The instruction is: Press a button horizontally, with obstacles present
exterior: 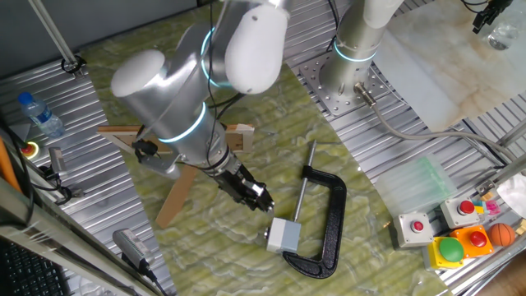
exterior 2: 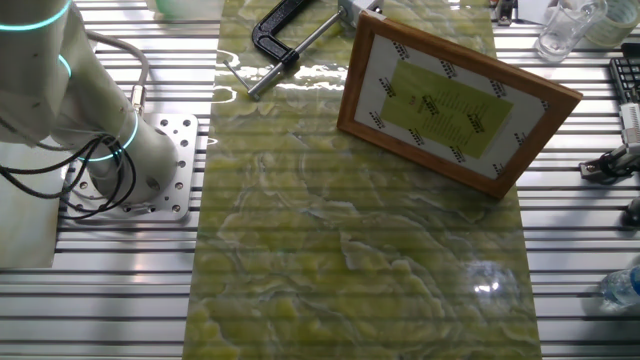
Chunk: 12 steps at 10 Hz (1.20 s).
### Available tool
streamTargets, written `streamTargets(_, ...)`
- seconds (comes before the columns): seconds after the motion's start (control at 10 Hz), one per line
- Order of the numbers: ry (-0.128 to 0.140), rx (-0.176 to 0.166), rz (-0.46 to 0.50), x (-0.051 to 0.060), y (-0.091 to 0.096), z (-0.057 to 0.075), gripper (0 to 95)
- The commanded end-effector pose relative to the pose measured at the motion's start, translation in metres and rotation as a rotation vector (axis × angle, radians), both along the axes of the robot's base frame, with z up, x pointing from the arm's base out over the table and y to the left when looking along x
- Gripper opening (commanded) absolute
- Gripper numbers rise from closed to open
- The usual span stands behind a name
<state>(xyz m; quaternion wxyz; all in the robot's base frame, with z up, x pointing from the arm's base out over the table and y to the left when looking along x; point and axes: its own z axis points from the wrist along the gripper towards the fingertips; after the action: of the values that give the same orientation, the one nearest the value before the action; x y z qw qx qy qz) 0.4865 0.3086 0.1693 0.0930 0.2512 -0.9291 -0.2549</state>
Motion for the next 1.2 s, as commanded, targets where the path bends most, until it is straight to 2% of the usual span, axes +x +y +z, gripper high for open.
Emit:
streamTargets(0.1, 0.011, -0.046, -0.059, 0.001, -0.004, 0.01, 0.0)
streamTargets(0.3, -0.012, -0.152, -0.147, 0.001, -0.003, 0.021, 0.0)
streamTargets(0.4, -0.033, -0.222, -0.213, 0.001, -0.005, 0.03, 0.0)
streamTargets(0.5, -0.042, -0.261, -0.256, 0.001, -0.008, 0.034, 0.0)
streamTargets(0.6, -0.069, -0.3, -0.321, 0.001, -0.01, 0.035, 0.0)
streamTargets(0.7, -0.097, -0.332, -0.346, 0.001, -0.01, 0.036, 0.0)
streamTargets(1.0, -0.136, -0.384, -0.354, 0.0, -0.011, 0.038, 0.0)
streamTargets(1.2, -0.194, -0.482, -0.385, -0.002, -0.02, 0.044, 0.0)
